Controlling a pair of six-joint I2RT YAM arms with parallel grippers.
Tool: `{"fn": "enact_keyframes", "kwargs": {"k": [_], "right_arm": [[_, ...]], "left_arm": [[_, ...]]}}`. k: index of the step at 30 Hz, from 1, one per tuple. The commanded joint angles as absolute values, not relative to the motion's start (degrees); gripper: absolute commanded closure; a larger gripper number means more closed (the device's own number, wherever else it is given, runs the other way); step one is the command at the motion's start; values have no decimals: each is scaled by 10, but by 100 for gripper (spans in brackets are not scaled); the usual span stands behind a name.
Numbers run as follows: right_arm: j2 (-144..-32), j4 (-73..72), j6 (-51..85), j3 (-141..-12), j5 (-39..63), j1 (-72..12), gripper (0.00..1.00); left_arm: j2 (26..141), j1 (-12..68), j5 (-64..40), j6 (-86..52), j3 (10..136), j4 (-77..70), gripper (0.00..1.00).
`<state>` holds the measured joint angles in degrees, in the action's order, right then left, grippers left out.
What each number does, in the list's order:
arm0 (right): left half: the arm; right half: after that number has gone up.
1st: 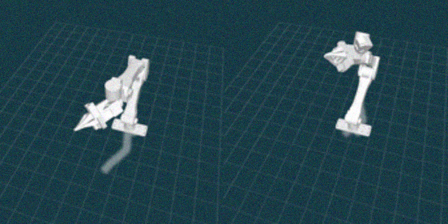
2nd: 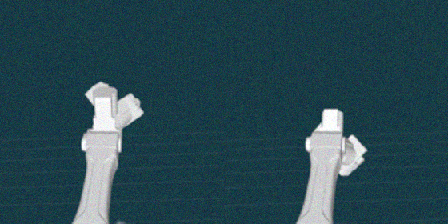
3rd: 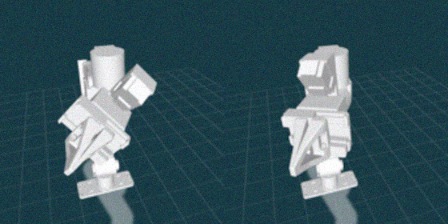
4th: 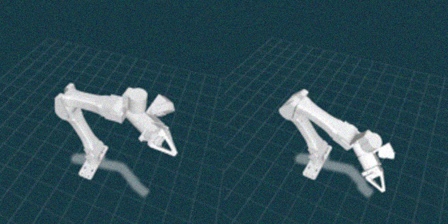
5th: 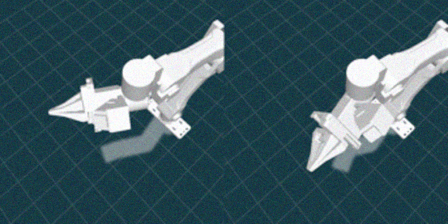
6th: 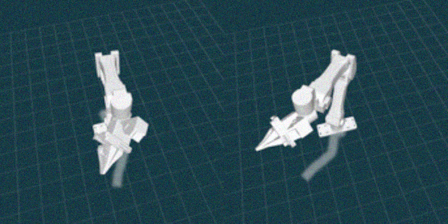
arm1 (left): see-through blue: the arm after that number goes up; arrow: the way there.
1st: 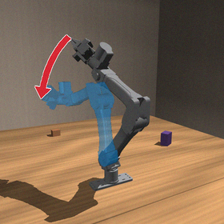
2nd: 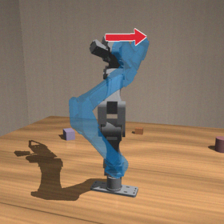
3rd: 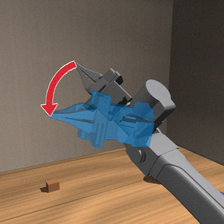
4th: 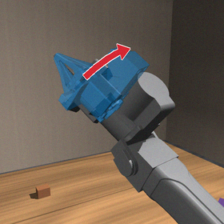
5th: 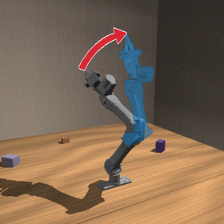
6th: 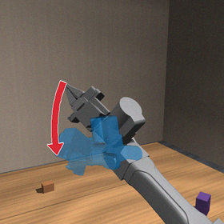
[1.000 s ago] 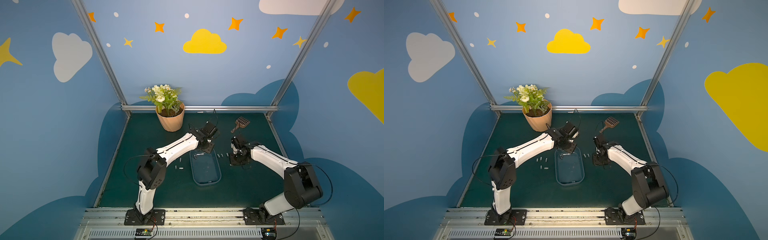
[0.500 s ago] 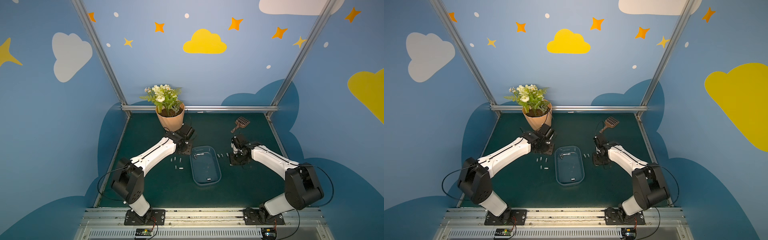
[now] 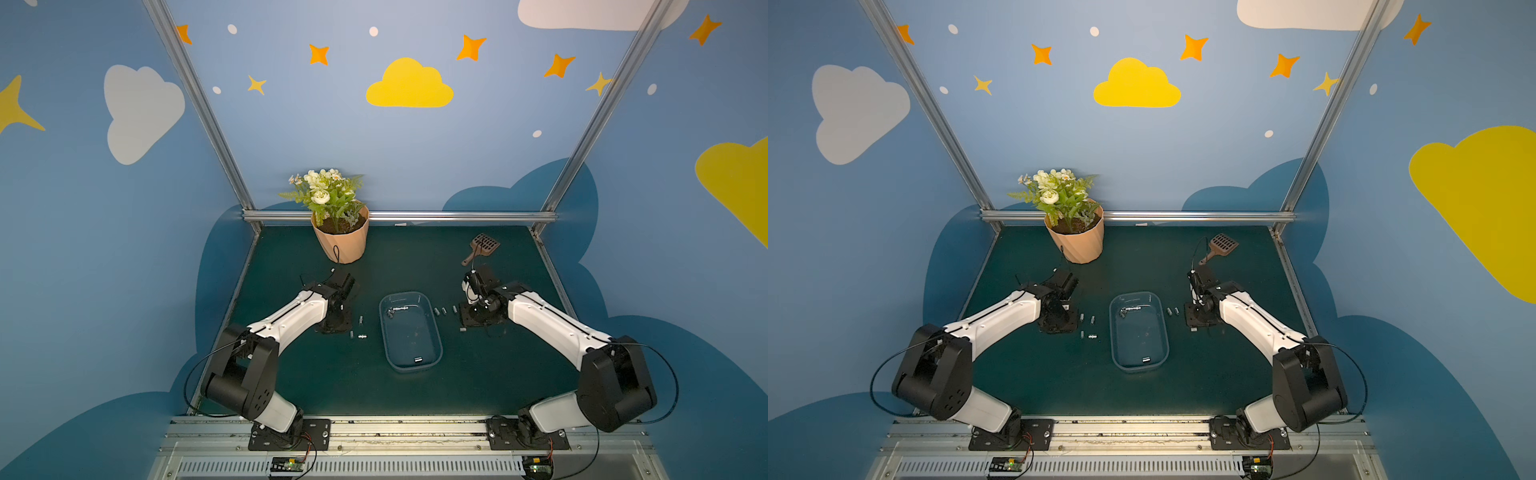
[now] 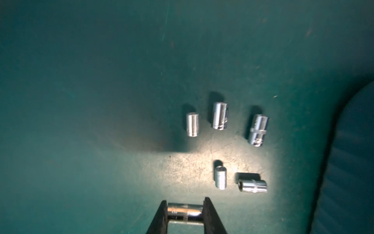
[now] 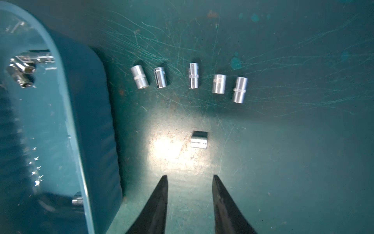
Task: Take out the socket from the storage box
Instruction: Place the socket head at the center of the board.
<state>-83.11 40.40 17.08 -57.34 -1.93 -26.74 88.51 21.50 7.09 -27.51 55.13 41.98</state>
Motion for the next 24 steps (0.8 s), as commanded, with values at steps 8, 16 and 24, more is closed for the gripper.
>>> {"fn": "enact_keyframes", "kwargs": {"k": [8, 16, 24], "right_arm": [[-821, 426, 164, -595, -15, -275, 63], [-821, 427, 163, -598, -14, -281, 63], [-822, 430, 159, -600, -13, -284, 63]], "left_arm": [[947, 208, 40, -289, 534, 371, 79], [966, 207, 36, -294, 525, 362, 79], [972, 208, 37, -292, 527, 367, 73]]}}
